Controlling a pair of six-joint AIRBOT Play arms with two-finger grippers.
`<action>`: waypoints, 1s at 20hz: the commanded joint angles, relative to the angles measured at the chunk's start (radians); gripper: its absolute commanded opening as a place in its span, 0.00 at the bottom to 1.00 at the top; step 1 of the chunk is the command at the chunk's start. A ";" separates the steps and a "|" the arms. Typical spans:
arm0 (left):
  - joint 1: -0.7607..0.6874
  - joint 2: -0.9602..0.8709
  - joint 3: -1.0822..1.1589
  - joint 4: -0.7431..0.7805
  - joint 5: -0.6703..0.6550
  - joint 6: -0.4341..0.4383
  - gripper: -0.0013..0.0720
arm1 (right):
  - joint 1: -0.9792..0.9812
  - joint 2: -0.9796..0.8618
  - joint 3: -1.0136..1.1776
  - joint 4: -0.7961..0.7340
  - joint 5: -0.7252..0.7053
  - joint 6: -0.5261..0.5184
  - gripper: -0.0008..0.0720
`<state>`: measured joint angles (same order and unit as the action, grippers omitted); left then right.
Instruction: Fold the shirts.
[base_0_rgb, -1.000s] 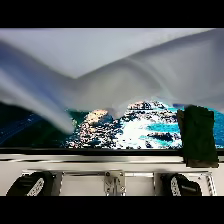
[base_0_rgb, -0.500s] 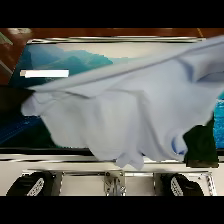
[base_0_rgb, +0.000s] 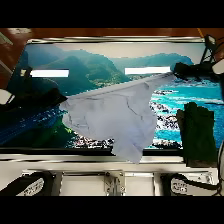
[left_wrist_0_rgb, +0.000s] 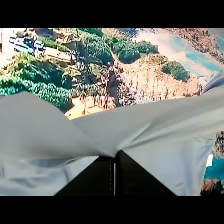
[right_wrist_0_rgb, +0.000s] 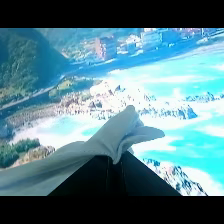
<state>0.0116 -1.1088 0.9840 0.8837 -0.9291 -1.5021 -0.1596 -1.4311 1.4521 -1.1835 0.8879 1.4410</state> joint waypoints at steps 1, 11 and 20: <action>-0.002 -0.264 0.101 -0.252 0.130 0.222 0.07 | 0.058 -0.126 -0.002 0.034 -0.233 0.074 0.09; 0.132 -0.534 0.246 -0.309 -0.215 0.138 0.83 | 0.083 -0.096 0.019 -0.009 0.039 0.079 0.88; 0.426 -0.369 -0.013 0.104 -0.407 0.061 0.82 | -0.208 0.068 -0.160 0.007 0.676 -0.014 0.88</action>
<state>0.3901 -1.5051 1.0935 0.9028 -1.3132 -1.4296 -0.2985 -1.3964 1.3754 -1.2709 1.4082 1.4578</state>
